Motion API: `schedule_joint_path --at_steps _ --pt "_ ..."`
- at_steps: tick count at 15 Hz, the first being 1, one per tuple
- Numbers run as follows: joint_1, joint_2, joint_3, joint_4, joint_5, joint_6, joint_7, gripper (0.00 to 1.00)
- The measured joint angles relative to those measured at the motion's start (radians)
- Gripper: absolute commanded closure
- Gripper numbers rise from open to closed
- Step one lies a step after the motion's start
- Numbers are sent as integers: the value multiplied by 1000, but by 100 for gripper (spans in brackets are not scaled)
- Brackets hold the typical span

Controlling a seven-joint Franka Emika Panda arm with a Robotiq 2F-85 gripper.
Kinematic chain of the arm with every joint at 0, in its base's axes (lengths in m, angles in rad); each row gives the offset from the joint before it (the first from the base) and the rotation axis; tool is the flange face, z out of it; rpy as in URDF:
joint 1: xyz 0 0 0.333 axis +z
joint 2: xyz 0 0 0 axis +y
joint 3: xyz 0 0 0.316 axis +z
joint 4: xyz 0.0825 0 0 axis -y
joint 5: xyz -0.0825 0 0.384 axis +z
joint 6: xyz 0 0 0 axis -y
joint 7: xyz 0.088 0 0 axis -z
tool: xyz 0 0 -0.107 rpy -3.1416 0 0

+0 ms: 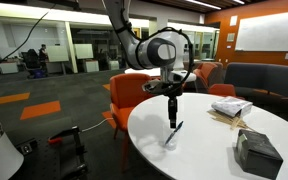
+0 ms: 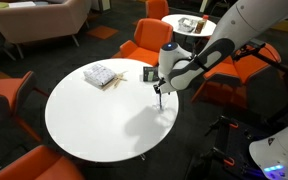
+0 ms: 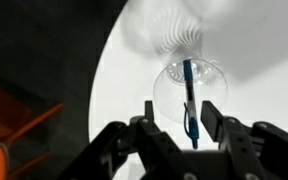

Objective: Remove the pen from the cup and put it on the table

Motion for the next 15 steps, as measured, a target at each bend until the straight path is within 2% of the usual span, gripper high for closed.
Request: schedule_joint_path --at_steps 2,3,8,12,15 --pt "11 22 -4 22 12 0 0 71" --pt "17 32 -7 31 15 0 0 67" --pt "33 73 -12 63 27 0 -2 62" --pt "38 101 -12 77 48 1 -10 66" --pt "42 124 -12 89 57 2 -24 65"
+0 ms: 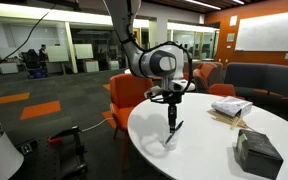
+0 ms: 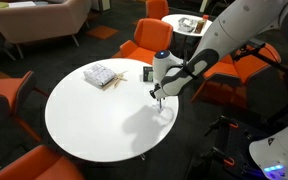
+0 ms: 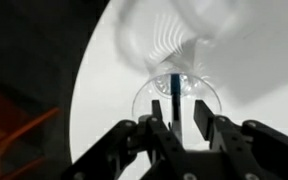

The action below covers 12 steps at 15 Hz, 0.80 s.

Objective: Remove the pen from the cup and put it on the table

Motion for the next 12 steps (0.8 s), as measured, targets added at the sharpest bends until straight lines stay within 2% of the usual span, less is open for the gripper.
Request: schedule_joint_path --at_steps 3,4,5,6,12 --pt "1 24 -3 12 1 6 -6 68" --pt "1 31 -4 14 1 13 -16 90" --pt "1 38 -6 17 1 21 -23 92" --pt "1 43 -8 19 1 31 -38 100" --pt "24 57 -37 23 1 68 -113 100"
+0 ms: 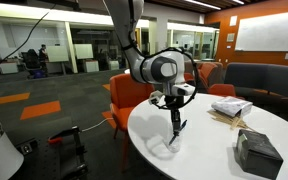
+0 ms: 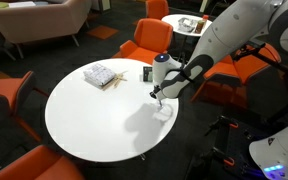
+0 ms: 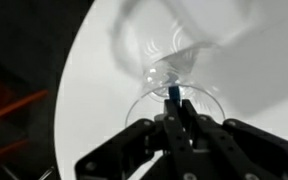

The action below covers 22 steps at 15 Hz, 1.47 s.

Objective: Remove the pen from the cup and put it on the table

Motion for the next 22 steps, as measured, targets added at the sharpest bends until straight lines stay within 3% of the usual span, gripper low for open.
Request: schedule_joint_path --at_steps 6,12,18,20,22 --pt "51 -32 -59 -33 -4 2 -28 100" --pt "97 -164 -105 -139 -31 3 -57 100" --pt "163 -334 -181 -238 -201 2 -6 100" --pt "164 -382 -171 -255 -227 -2 9 100" --pt "131 -414 -97 -266 -171 -20 -42 100"
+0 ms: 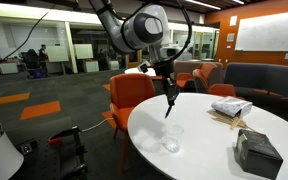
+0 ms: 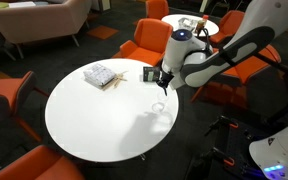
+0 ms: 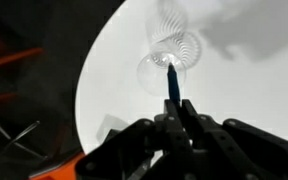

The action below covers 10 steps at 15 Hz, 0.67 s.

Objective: Remove the pen from the cup and put it on the table

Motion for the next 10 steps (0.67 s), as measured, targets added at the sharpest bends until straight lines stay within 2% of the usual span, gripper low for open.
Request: schedule_joint_path --at_steps 5,8,10 --pt "-95 12 224 7 227 -39 -271 100" --pt "-143 72 313 67 363 -80 -418 100" --pt "-190 137 359 143 462 -156 -519 100"
